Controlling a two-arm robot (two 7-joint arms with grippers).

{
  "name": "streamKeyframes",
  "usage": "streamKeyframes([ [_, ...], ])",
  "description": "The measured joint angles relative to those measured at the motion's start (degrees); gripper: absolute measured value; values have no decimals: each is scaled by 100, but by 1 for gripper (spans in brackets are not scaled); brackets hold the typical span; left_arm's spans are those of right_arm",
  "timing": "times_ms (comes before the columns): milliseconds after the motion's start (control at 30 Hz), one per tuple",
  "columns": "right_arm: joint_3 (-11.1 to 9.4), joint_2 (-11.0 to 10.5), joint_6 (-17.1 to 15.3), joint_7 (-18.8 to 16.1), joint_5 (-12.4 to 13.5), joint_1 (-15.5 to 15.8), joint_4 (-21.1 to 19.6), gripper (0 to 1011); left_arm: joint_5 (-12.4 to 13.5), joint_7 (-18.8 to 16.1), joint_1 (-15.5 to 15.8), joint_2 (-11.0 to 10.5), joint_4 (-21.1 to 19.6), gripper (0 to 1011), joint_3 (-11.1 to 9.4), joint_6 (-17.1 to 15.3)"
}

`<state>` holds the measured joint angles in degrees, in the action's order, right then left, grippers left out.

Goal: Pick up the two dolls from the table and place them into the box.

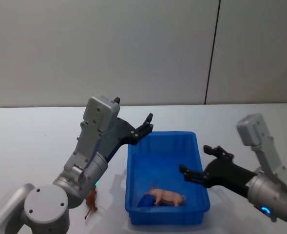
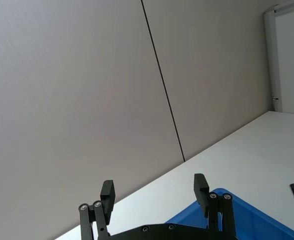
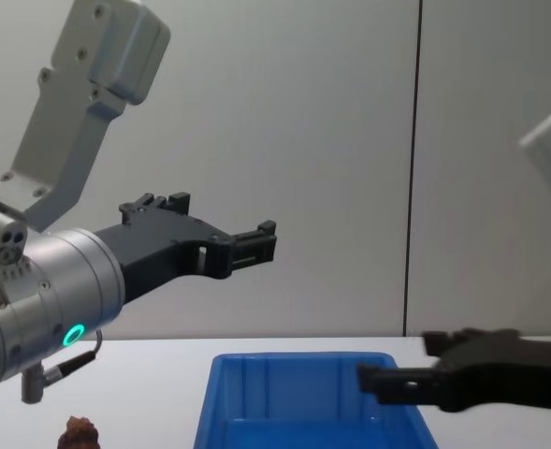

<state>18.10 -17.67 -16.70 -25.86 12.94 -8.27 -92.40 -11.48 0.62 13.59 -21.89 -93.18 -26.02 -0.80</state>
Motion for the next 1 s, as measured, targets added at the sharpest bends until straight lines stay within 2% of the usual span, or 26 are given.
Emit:
streamKeyframes([
  [267, -186, -394, 180, 221, 202, 407, -262, 1001, 0, 0, 0, 0, 0, 1001, 0, 0],
  [633, -309, -677, 312, 369, 322, 705, -445, 1001, 2, -38, -35, -14, -25, 1001, 6, -19],
  [833, -348, -760, 349, 412, 356, 792, -501, 1001, -32, -281, -170, -85, -155, 1001, 21, -116],
  [1000, -364, -798, 368, 430, 374, 834, -527, 1001, -179, -622, -390, -193, -341, 1001, 40, -243],
])
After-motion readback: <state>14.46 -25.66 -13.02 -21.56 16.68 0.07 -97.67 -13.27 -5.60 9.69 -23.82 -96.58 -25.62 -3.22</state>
